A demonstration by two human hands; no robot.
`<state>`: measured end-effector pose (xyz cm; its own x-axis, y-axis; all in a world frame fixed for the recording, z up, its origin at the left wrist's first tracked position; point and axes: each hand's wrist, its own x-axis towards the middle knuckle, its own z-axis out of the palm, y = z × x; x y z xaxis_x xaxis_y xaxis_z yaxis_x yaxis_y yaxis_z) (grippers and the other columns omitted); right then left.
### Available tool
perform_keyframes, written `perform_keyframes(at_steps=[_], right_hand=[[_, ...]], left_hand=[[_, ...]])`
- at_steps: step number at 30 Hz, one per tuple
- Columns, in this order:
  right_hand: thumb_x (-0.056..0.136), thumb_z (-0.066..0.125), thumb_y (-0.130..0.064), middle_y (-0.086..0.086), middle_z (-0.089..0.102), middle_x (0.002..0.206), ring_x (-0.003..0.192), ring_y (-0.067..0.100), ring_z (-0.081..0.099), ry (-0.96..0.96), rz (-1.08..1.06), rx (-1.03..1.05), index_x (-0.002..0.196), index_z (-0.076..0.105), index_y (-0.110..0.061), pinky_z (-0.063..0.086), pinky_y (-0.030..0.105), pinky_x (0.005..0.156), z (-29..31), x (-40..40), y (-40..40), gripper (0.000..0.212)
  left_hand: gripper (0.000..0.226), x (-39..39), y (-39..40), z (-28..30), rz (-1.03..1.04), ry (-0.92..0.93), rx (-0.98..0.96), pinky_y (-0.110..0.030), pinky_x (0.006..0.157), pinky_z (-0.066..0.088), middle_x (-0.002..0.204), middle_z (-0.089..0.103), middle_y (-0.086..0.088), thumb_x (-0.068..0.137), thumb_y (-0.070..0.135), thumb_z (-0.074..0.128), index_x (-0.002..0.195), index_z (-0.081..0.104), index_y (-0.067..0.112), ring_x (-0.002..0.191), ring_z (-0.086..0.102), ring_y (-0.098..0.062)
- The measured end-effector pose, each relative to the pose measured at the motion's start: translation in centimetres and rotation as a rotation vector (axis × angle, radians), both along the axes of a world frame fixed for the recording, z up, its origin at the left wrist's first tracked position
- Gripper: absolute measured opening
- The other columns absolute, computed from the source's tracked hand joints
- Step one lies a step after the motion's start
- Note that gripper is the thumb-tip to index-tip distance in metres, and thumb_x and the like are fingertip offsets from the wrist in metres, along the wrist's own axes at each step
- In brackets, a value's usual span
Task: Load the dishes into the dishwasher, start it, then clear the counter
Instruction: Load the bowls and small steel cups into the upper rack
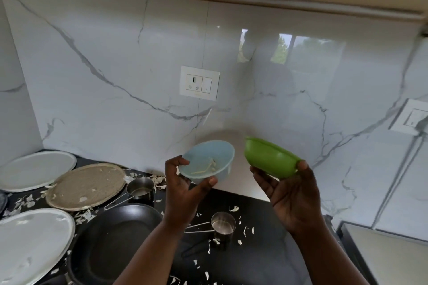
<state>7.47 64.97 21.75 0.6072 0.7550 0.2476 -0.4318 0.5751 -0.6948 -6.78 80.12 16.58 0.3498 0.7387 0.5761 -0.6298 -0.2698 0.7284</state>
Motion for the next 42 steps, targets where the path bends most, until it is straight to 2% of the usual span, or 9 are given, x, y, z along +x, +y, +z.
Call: perform_keyframes(at_steps=[7,11,18,22,26,31,35,38,42], right_hand=[[0.069,0.070,-0.055,0.026,0.056,0.132,0.113,0.045,0.059,0.312,0.173,0.187,0.132,0.049,-0.006,0.047,0.053,0.096,1.8,-3.8,-0.7,0.082],[0.079,0.055,-0.062,0.027,0.061,0.122,0.111,0.045,0.059,0.468,0.142,0.132,0.127,0.053,-0.005,0.053,0.048,0.086,1.0,-4.7,-0.9,0.074],[0.051,0.078,-0.064,0.025,0.063,0.111,0.104,0.044,0.059,0.401,0.008,-0.242,0.122,0.056,-0.009,0.058,0.051,0.071,-2.0,-3.0,-2.1,0.092],[0.081,0.066,-0.053,0.013,0.058,0.104,0.089,0.031,0.060,-0.071,-0.290,-0.778,0.115,0.054,-0.023,0.056,0.054,0.076,-3.5,-2.8,-3.2,0.047],[0.068,0.076,-0.062,-0.002,0.050,0.118,0.097,0.023,0.058,-0.882,-0.453,-1.221,0.124,0.047,-0.042,0.053,0.043,0.086,-5.8,-2.9,-4.4,0.067],[0.061,0.069,-0.073,-0.007,0.040,0.137,0.118,0.026,0.053,-1.242,-0.493,-1.352,0.133,0.037,-0.049,0.046,0.037,0.093,-6.7,-4.0,-6.6,0.082],[0.065,0.076,-0.063,-0.005,0.046,0.127,0.104,0.019,0.055,-0.934,-0.611,-1.200,0.126,0.045,-0.045,0.048,0.036,0.088,-6.5,-4.4,-8.9,0.071],[0.074,0.073,-0.053,0.010,0.056,0.121,0.097,0.026,0.060,-0.279,-0.562,-0.889,0.110,0.055,-0.038,0.055,0.043,0.073,-6.1,-4.7,-11.6,0.043],[0.077,0.058,-0.066,0.017,0.067,0.104,0.099,0.035,0.062,0.418,-0.290,-0.417,0.116,0.060,-0.017,0.055,0.051,0.081,-5.5,-4.6,-18.0,0.063]], left_hand=[[0.106,-0.1,-3.4,3.3,-0.185,-0.188,-0.305,-0.030,0.074,0.056,0.115,0.052,-0.006,0.037,0.056,0.092,0.124,0.041,0.025,0.100,0.064,-0.016],[0.120,0.0,-4.8,3.8,-0.338,-0.285,-0.573,-0.037,0.071,0.058,0.119,0.052,-0.012,0.029,0.053,0.094,0.131,0.038,0.022,0.102,0.064,-0.026],[0.112,-0.7,-4.3,1.1,-0.503,-0.175,-0.867,-0.050,0.079,0.057,0.117,0.057,-0.022,0.031,0.047,0.094,0.126,0.049,0.008,0.104,0.061,-0.038],[0.092,-1.1,-3.5,-0.5,-0.336,0.396,-0.621,-0.047,0.074,0.058,0.119,0.053,-0.012,0.057,0.036,0.090,0.130,0.040,0.015,0.103,0.060,-0.031],[0.093,-1.7,-3.6,-2.2,0.056,1.206,0.148,-0.034,0.090,0.045,0.126,0.036,0.002,0.058,0.052,0.086,0.136,0.037,0.033,0.113,0.048,-0.024],[0.098,-1.9,-5.2,-3.1,0.105,1.439,0.502,-0.045,0.104,0.038,0.139,0.030,0.001,0.063,0.057,0.077,0.145,0.026,0.039,0.127,0.034,-0.029],[0.100,-1.6,-6.1,-3.4,0.066,1.310,0.396,-0.046,0.101,0.042,0.135,0.034,-0.002,0.059,0.058,0.080,0.143,0.031,0.037,0.124,0.038,-0.031],[0.094,-1.2,-7.4,-2.8,-0.191,0.876,-0.219,-0.049,0.076,0.057,0.125,0.048,-0.009,0.056,0.057,0.082,0.135,0.043,0.025,0.107,0.055,-0.032],[0.065,-1.2,-10.8,-2.3,-0.644,0.391,-0.902,-0.043,0.077,0.054,0.113,0.058,-0.019,0.079,0.056,0.065,0.123,0.053,0.011,0.101,0.059,-0.035]])
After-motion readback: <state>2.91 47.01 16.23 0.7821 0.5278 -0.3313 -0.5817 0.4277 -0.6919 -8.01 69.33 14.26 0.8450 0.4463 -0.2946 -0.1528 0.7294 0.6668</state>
